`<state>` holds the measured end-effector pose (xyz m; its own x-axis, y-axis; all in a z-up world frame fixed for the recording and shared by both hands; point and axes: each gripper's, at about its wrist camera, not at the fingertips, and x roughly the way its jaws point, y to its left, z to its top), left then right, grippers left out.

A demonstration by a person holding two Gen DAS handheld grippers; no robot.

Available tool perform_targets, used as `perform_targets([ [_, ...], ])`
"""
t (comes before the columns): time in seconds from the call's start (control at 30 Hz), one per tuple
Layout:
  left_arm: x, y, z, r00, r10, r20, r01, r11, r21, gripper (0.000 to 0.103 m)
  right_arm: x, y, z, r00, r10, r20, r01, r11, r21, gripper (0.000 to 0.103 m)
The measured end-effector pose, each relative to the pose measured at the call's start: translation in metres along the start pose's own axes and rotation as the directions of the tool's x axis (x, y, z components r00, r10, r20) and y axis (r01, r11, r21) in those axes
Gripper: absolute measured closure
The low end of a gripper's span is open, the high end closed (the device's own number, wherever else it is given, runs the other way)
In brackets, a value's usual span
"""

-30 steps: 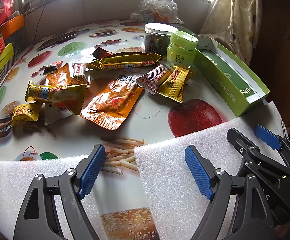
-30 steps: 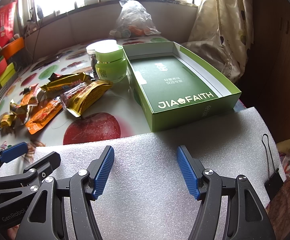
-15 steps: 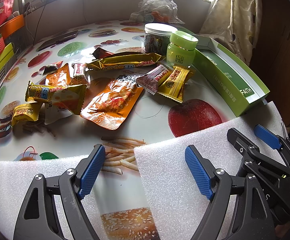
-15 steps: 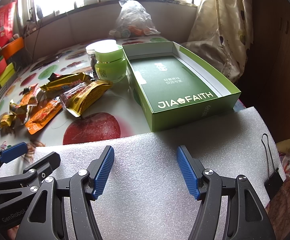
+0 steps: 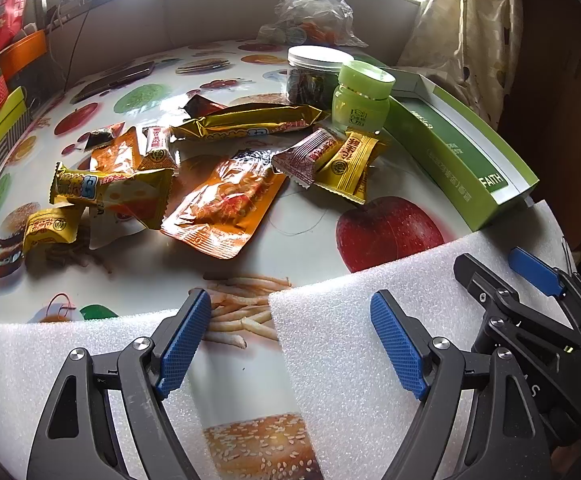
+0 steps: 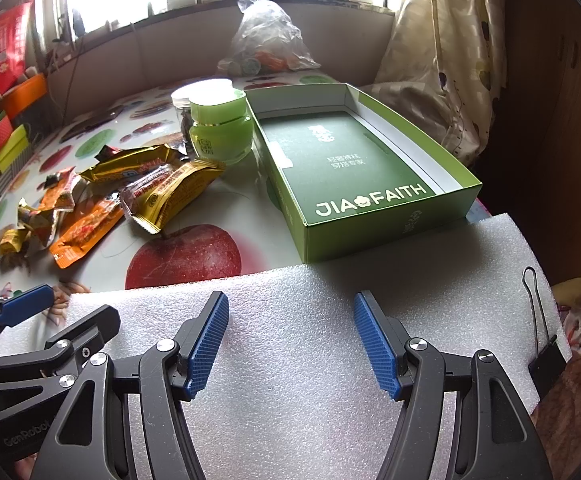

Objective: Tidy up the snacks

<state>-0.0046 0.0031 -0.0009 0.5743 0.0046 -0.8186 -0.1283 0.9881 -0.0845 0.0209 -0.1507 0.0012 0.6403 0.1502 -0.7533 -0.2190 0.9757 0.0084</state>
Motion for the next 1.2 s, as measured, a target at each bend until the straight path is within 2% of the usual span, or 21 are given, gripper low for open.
perform_targets([
  [0.27, -0.004, 0.009, 0.001, 0.999, -0.04, -0.016, 0.04, 0.999, 0.001, 0.021, 0.001, -0.001, 0.003, 1.0, 0.002, -0.015, -0.002, 1.0, -0.001, 0.038],
  [0.43, -0.015, 0.021, 0.006, 0.997, -0.081, 0.01, 0.082, 0.997, -0.016, 0.021, -0.015, 0.011, 0.005, 0.998, 0.052, 0.033, -0.051, 0.998, -0.028, 0.038],
  [0.57, -0.028, 0.025, 0.011, 0.994, -0.101, 0.041, 0.102, 0.995, -0.01, 0.021, -0.018, 0.019, 0.021, 0.993, 0.108, 0.054, -0.107, 0.994, -0.02, 0.039],
  [0.73, -0.046, 0.037, 0.014, 0.987, -0.145, 0.071, 0.146, 0.989, -0.02, 0.021, -0.004, 0.032, 0.046, 0.986, 0.166, 0.013, -0.166, 0.986, -0.008, 0.039],
  [0.93, -0.065, 0.045, 0.021, 0.973, -0.203, 0.111, 0.207, 0.978, -0.028, 0.021, 0.01, 0.042, 0.063, 0.982, 0.188, -0.016, -0.188, 0.982, 0.004, 0.039],
  [1.1, -0.079, 0.055, 0.03, 0.966, -0.209, 0.149, 0.219, 0.975, -0.047, 0.021, 0.026, 0.049, 0.076, 0.982, 0.183, -0.045, -0.183, 0.983, -0.003, 0.039],
  [1.2, -0.081, 0.063, 0.035, 0.97, -0.187, 0.157, 0.2, 0.978, -0.067, 0.021, 0.037, 0.053, 0.083, 0.979, 0.194, -0.061, -0.194, 0.981, 0.007, 0.039],
])
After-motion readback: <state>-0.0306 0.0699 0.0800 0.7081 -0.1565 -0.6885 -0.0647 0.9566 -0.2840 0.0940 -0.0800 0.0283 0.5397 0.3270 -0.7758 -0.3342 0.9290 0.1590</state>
